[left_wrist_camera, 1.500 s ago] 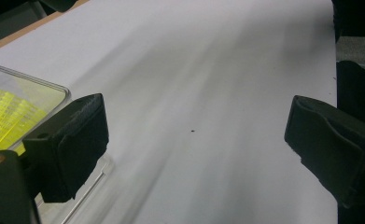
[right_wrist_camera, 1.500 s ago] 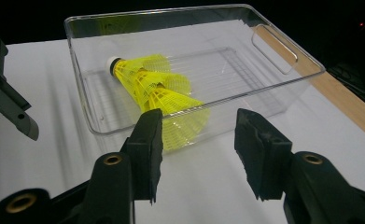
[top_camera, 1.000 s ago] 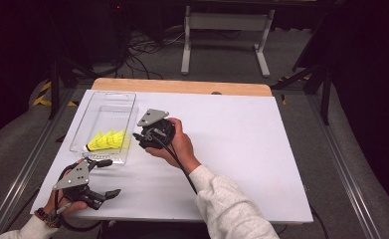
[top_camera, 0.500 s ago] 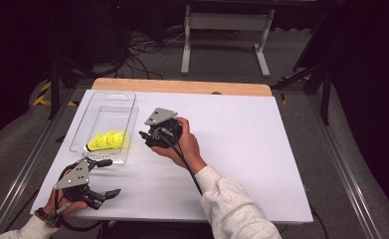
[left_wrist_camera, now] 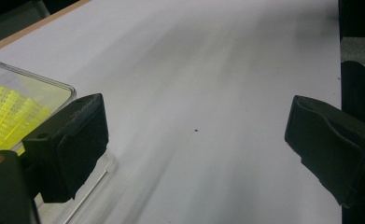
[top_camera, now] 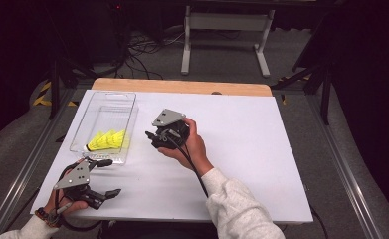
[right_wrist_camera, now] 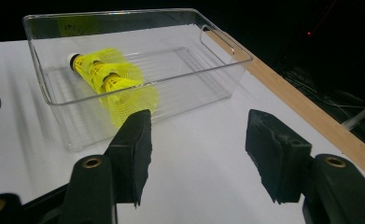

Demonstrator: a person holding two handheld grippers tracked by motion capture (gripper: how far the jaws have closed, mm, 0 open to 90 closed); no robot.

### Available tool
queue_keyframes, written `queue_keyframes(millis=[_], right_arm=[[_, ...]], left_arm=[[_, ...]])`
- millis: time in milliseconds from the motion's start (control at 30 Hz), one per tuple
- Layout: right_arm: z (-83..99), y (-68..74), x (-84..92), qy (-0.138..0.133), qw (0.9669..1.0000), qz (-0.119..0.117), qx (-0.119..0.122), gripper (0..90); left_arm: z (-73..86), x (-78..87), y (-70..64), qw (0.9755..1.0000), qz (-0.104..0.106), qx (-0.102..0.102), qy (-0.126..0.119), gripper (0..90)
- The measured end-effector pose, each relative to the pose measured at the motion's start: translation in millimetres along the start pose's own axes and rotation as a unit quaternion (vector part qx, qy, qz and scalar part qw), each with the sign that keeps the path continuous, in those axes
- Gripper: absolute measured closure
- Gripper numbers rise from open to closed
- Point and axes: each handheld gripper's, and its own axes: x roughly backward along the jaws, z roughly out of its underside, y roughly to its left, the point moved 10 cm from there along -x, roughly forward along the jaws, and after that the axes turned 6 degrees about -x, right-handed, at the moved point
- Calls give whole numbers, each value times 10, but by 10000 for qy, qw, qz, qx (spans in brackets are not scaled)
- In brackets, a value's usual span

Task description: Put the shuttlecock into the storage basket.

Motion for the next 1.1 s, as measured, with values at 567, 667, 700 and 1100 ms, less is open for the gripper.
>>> queue_keyframes(millis=[567,667,700,1100], right_arm=[[131,-121,61,7,9998,195,-101,338],[148,-140,77,-7,9997,219,-125,331],[153,-144,88,-11,9996,236,-142,325],[236,-240,169,-89,9986,515,-127,172]], left_arm=[[3,-5,-5,10000,15,12,10,70],[3,-6,-4,10000,13,7,14,70],[3,-5,-5,10000,12,10,9,71],[4,-10,-4,10000,5,19,15,70]])
